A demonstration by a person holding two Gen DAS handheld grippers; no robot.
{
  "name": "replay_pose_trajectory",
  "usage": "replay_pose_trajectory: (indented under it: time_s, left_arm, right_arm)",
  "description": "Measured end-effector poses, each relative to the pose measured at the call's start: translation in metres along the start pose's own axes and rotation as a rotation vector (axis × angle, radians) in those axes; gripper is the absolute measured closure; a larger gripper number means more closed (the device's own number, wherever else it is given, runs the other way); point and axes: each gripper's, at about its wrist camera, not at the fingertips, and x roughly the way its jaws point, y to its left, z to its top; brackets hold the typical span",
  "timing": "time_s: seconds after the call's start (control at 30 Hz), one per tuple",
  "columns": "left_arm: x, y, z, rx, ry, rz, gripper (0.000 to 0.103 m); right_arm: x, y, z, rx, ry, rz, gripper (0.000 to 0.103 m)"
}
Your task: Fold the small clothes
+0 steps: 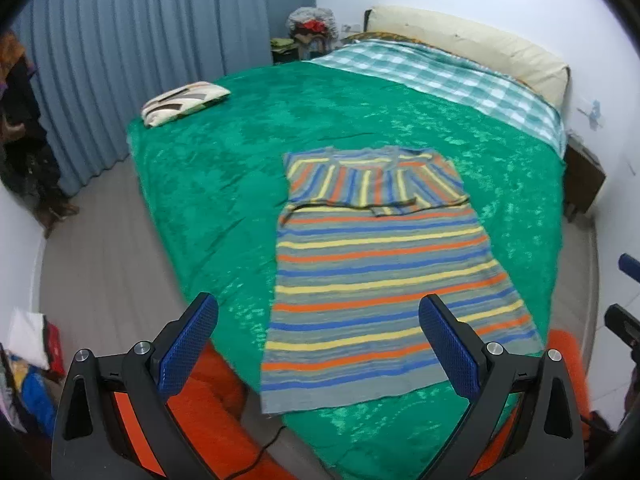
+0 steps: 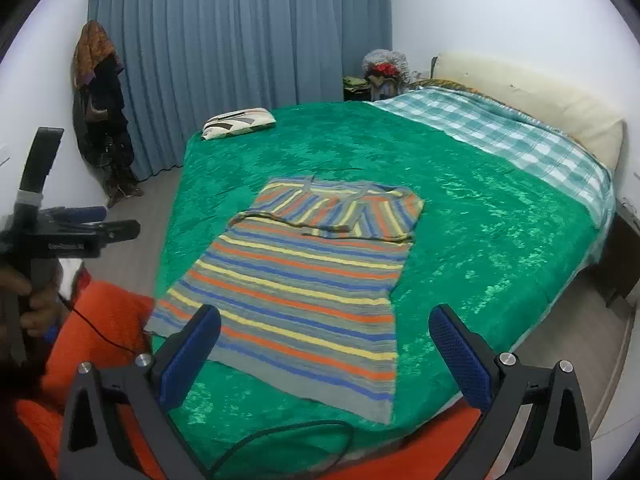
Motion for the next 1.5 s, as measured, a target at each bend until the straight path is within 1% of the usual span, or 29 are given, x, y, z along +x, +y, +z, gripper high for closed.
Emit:
replay_pose_trajectory:
  time_s: [0.1,0.3,0.47,0.73,0.9,1.0,1.2,1.37,1.5]
  left_arm:
    - [0.003,0.002,-0.003,0.007,0.007,0.038,0.002]
    - [0.012,0.004,-0.008,0.022,0.035,0.072,0.002]
    - [0.021,0.006,-0.01,0.033,0.063,0.109,0.002]
    - [0.037,0.004,-0.017,0.054,0.111,0.145,0.002]
    - [0.045,0.002,-0.016,0.074,0.132,0.14,0.002]
    - [0.055,0.002,-0.016,0.08,0.145,0.149,0.002]
    - [0.069,0.007,-0.02,0.056,0.189,0.153,0.002]
    - [0.076,0.01,-0.021,0.067,0.205,0.176,0.002]
    - [0.085,0.013,-0.023,0.06,0.229,0.182,0.002]
  right_arm:
    - [0.002,0.008,-0.002,-0.023,0.008,0.001,0.001]
    - [0.008,0.019,-0.011,-0.054,0.037,0.011,0.001]
    - [0.021,0.018,-0.017,-0.046,0.071,0.03,0.001]
    - [0.039,0.015,-0.025,-0.022,0.103,0.035,0.001]
    - [0.049,0.01,-0.03,0.019,0.135,0.045,0.001]
    - [0.054,0.006,-0.03,0.037,0.147,0.032,0.001]
    - [0.071,0.005,-0.035,0.024,0.204,0.035,0.001]
    - [0.087,0.005,-0.037,0.031,0.228,0.047,0.001]
    - [0.093,0.007,-0.036,0.028,0.232,0.056,0.001]
